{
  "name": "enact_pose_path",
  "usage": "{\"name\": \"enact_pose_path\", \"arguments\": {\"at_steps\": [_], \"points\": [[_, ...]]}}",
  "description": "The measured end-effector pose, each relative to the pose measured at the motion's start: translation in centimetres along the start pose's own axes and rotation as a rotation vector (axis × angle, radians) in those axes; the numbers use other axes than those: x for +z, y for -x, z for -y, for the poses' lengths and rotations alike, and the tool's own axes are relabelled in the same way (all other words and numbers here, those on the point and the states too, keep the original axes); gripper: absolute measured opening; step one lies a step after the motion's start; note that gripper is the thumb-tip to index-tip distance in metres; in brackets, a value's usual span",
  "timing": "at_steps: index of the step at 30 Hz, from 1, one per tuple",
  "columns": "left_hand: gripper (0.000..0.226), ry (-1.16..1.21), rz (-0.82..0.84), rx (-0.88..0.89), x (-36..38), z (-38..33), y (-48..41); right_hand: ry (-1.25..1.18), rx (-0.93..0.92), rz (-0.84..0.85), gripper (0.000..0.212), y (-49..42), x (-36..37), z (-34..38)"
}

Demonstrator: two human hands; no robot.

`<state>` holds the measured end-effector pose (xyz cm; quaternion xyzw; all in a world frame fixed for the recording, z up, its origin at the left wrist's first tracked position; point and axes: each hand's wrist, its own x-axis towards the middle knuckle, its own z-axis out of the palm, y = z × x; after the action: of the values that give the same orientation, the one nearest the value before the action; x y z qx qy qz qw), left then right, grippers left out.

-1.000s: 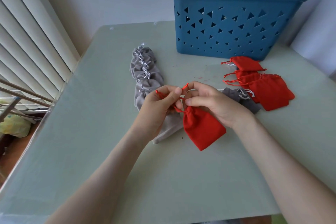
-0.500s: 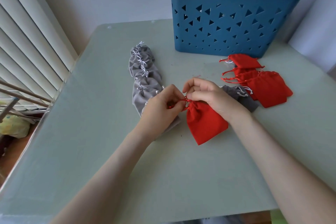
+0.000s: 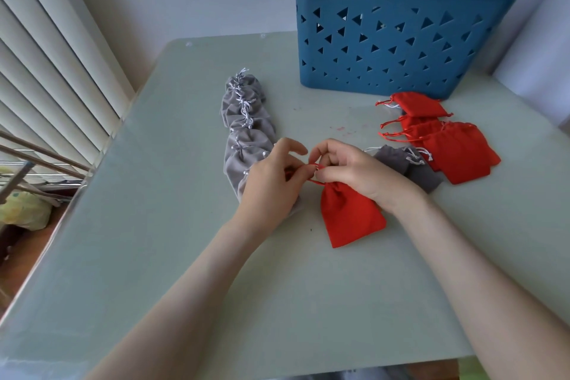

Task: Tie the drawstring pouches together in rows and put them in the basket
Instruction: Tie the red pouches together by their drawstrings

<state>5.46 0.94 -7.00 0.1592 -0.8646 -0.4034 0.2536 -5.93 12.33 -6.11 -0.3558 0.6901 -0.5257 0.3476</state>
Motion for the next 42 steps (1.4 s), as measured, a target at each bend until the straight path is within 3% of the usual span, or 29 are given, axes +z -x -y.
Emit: {"name": "enact_pose_path", "arguments": {"at_steps": [3, 6, 13, 20, 24, 29, 32, 36, 42], "points": [[0.008, -0.001, -0.017, 0.074, 0.1, 0.2, 0.1, 0.054, 0.01, -0.026, 0.023, 0.0, 0.3, 0.0], [0.018, -0.033, -0.051, 0.069, 0.0, 0.1, 0.1, 0.104, -0.03, -0.061, 0.023, 0.0, 0.5, 0.2], [0.019, -0.117, -0.025, 0.025, -0.2, 0.5, -0.3, -0.169, 0.03, -0.061, 0.023, 0.2, 0.4, 0.5], [0.018, -0.162, -0.038, 0.012, -0.1, 0.6, -0.3, -0.137, -0.065, -0.249, 0.014, -0.2, 0.0, -0.4], [0.023, -0.069, -0.129, -0.035, -0.5, 0.6, -0.5, -0.326, -0.099, -0.431, 0.021, -0.5, -1.2, -0.5], [0.035, 0.127, 0.122, -0.208, -0.9, 0.4, -0.9, -0.331, -0.012, -0.548, 0.022, -1.0, -1.8, -1.3], [0.037, 0.315, 0.245, -0.191, -1.3, -0.1, -0.8, -0.324, 0.005, -0.567, 0.019, -0.9, -1.8, -1.1], [0.038, 0.538, 0.359, -0.104, -1.8, -0.9, -0.5, -0.25, 0.008, -0.46, 0.02, -0.6, -2.0, -0.8], [0.026, 0.637, 0.465, -0.087, -2.1, -0.7, -0.5, -0.089, 0.095, -0.24, 0.019, 0.1, -2.2, -0.2]]}}
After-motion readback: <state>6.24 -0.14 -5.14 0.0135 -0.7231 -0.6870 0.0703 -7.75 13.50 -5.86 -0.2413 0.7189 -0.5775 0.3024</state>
